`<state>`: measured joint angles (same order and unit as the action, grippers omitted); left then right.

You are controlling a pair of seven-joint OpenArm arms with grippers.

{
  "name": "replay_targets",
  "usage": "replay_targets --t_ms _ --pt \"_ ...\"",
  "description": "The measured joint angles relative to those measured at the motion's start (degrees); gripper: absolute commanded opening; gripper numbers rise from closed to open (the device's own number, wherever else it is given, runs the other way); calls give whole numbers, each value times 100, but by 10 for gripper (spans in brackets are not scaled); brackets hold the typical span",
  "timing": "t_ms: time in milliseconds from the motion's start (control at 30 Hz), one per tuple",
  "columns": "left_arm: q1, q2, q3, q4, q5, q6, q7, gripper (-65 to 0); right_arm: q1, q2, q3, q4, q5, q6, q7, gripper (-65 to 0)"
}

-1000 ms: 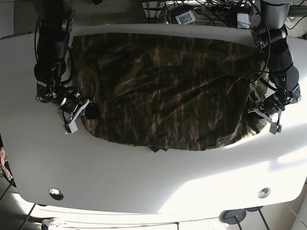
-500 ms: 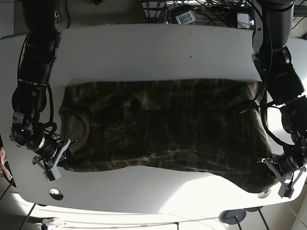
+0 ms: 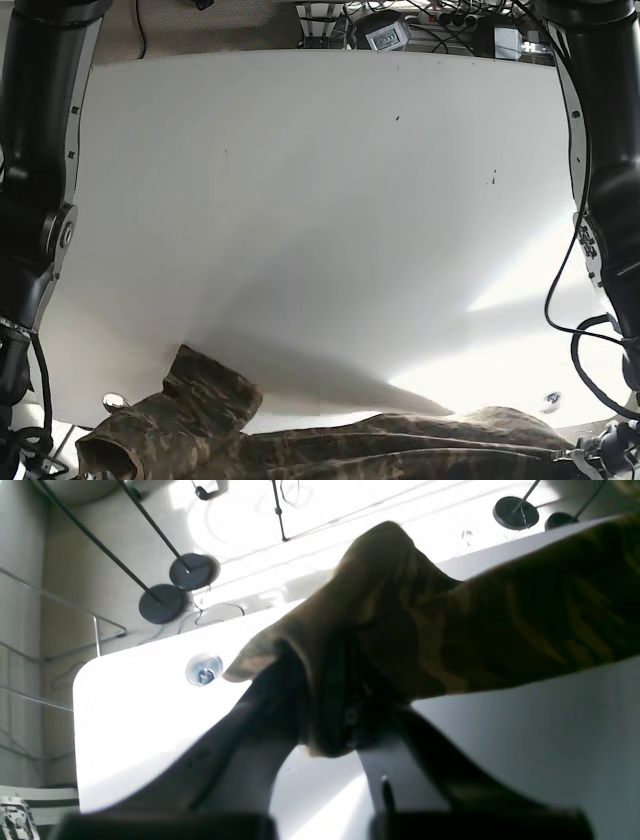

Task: Fold the T-shirt properly
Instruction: 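Lift the held hem with both grippers and pull it outward, then lay the shirt flat and release it with both grippers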

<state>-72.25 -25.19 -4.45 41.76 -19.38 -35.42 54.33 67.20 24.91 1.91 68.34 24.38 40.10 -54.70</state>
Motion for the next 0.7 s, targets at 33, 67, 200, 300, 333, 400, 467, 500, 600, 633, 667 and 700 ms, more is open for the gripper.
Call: replay_targets --t_ms 33,67,200,300,333,400,467,500,600,633,667,700 --pt "-83 -94 -273 61 -17 -20 7 -650 -522 -13 260 428 39 9 -7 -631" --pt "-87 -142 -518 166 -11 -17 22 -650 -931 -44 481 675 50 24 -22 -631" --pt "1069 -251 -1178 2087 -127 -48 684 -650 -2850 -284 1174 1788 101 48 -426 -631" --pt "2424 -195 -1547 3261 -101 -46 1285 -650 -3873 -476 1506 2479 94 42 -409 -631" --pt "3042 -114 -1904 3764 -72 -44 1484 -650 -4319 -562 1620 2728 140 46 -389 -631" --pt "3952 96 -2293 4461 -59 -42 1545 -650 -5047 -702 1917 3047 127 46 -391 -631" --pt "4673 225 -2411 4964 -79 -42 1510 -650 -5582 -756 2004 3370 7 39 -420 -629" --pt "5042 249 -2505 5184 -107 -46 1506 -650 -5821 -758 2028 3506 9 35 -431 -629" --pt "5960 444 -2844 5598 -24 -42 1515 -650 -6446 -835 2050 3810 22 22 -431 -629" --pt "6319 590 -3032 5775 2 -120 1521 -650 -6811 -892 2151 4004 103 26 -382 -629" --pt "6660 682 -3211 5921 -15 -380 1510 -650 -7141 -1003 2356 4098 114 39 -385 -629" --pt "6859 741 -3329 5993 -39 -459 1508 -650 -7335 -1049 2446 4105 61 37 -391 -628"
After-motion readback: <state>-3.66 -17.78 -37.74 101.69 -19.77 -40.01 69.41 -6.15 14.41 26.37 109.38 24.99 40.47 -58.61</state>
